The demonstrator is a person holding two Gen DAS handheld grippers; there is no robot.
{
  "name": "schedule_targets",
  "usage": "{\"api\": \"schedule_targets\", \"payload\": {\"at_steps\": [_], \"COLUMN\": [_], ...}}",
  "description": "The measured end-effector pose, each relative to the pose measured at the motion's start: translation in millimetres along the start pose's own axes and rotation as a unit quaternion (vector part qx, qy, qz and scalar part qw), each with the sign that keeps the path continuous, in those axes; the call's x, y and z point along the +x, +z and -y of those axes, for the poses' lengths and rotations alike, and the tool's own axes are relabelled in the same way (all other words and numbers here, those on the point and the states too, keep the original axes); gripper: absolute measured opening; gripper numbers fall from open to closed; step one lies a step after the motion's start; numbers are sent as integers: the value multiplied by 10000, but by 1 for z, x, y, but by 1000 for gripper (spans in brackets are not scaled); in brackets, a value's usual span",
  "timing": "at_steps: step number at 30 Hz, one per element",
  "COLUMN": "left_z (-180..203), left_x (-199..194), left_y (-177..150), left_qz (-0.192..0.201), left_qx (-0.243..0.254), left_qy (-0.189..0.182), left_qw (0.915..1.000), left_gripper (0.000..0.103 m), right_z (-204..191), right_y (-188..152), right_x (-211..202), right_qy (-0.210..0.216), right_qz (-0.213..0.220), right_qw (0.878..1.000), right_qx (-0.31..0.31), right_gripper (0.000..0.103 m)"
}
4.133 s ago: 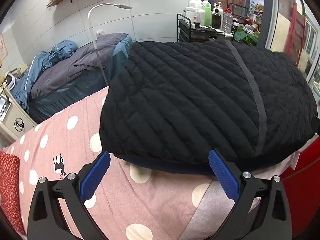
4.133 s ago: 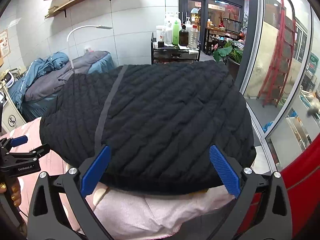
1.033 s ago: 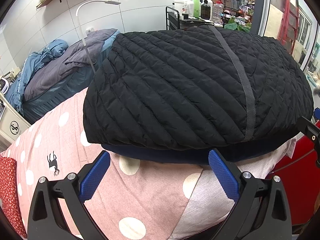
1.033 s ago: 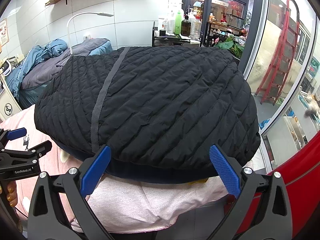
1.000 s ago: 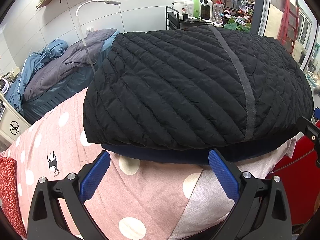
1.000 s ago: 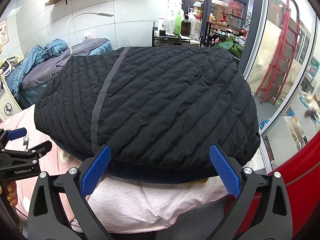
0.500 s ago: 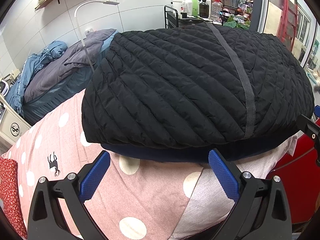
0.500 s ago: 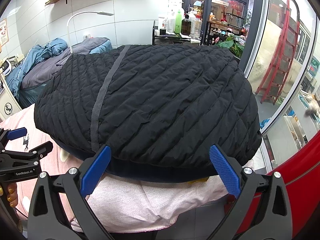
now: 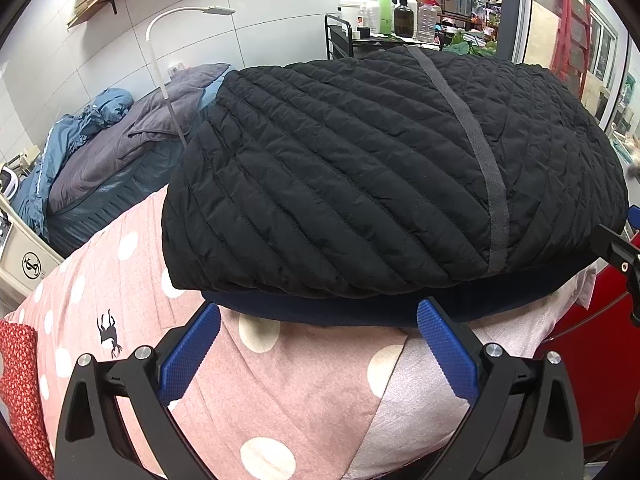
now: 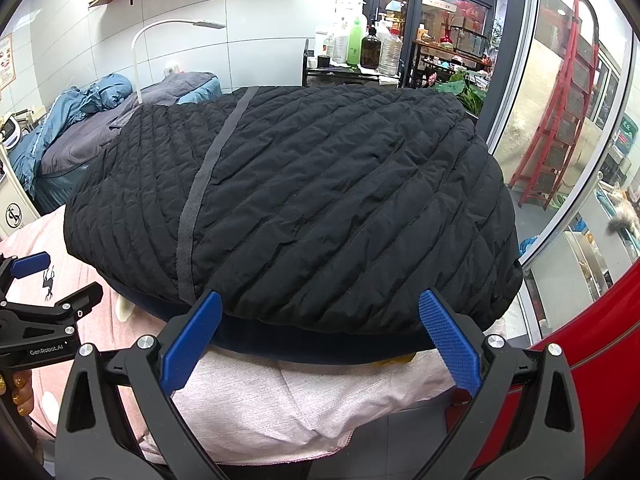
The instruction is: Fold large clothes
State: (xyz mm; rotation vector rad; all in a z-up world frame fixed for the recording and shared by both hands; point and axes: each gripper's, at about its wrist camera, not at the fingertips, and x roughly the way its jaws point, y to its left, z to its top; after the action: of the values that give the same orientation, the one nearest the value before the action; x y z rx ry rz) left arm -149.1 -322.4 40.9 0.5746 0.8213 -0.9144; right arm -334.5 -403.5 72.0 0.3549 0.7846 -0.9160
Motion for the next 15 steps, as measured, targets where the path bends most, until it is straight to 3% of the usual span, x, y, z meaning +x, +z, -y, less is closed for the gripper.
{"api": "schedule_targets", "payload": {"at_steps": [15], "left_z": [-1], "left_x": [1], "left_y": [0], "left_qz": [-61], "left_qx": [-16], "left_qy": [-26], "left_qw": [10000], "left_gripper": [97], "right_z": [0], "right_y": [0], "right_x": [1], "right_qy": [2], "right_qz": [-14], "right_qw": [10000], "right_qx": [-9], "right_gripper": [97]}}
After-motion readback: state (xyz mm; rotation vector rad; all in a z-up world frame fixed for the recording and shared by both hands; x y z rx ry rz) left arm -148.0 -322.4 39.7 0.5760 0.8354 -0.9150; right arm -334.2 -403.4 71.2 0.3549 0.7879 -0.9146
